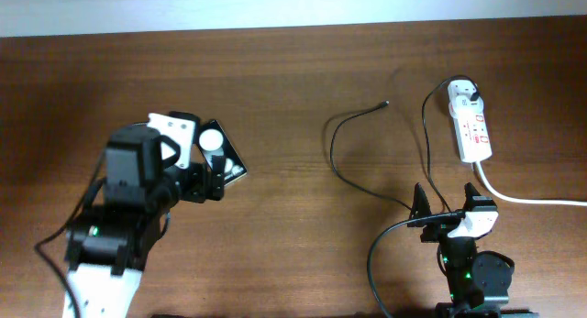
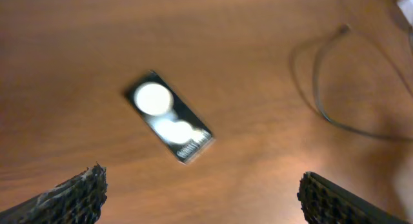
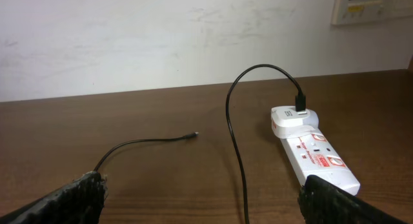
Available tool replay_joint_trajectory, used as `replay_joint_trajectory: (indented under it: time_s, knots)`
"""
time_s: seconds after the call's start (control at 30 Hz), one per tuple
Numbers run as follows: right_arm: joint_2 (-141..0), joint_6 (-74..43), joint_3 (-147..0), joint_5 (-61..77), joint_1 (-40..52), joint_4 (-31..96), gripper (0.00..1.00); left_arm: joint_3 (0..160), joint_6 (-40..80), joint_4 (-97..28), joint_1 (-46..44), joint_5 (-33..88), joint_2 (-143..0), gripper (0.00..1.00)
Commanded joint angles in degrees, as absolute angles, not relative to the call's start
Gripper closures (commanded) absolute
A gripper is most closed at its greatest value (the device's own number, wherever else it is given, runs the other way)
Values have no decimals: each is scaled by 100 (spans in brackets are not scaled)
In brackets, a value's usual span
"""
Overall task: Plug charger to phone and switch on socket
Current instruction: 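Lower the left gripper over the phone and close on it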
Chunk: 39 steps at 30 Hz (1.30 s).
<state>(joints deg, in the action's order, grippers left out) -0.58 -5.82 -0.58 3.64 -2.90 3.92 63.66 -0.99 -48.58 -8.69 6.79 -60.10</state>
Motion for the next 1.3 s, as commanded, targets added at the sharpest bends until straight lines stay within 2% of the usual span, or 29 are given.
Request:
replay_joint_trajectory:
  time_s: [0.0, 0.1, 0.13, 0.27, 0.4, 0.47, 0.57, 0.67, 0.9, 1.03, 1.27]
  knots:
    - [-21, -580, -32, 316, -263, 432, 1, 6445, -64, -4908, -895, 1879, -6563, 1]
    - [-21, -580, -32, 316, -263, 432, 1, 6445, -36, -4847, -897, 1925, -7087, 1]
    - [-21, -578, -32, 316, -263, 432, 1, 6445, 322, -4805, -897, 1667, -7203, 1]
    - [-21, -578, -32, 316, -263, 432, 1, 6462, 2521, -4740, -1201, -836, -7393, 1]
    - [-21, -580, -32, 316, -263, 432, 1, 6661, 3389, -4720, -1330, -1446, -7496, 1]
    - [-21, -580, -32, 316, -263, 432, 1, 7223, 3389, -4895, -1332, -1439, -7920, 1]
    - [-21, -580, -32, 316, -263, 432, 1, 8705, 3389, -6001, -1323, -1417, -9091, 1]
    - [-21, -580, -32, 316, -263, 432, 1, 9839, 3385, -7048, -1186, -735, -10315, 1]
    - [-21, -580, -32, 316, -263, 432, 1, 9850, 3382, -7061, -781, -268, -11264, 1]
    - [-21, -580, -32, 316, -263, 432, 1, 9743, 2641, -6595, -659, 482, -11511, 1]
    - [-21, -580, -32, 316, -263, 432, 1, 9741, 2646, -6407, -659, 150, -12084, 1]
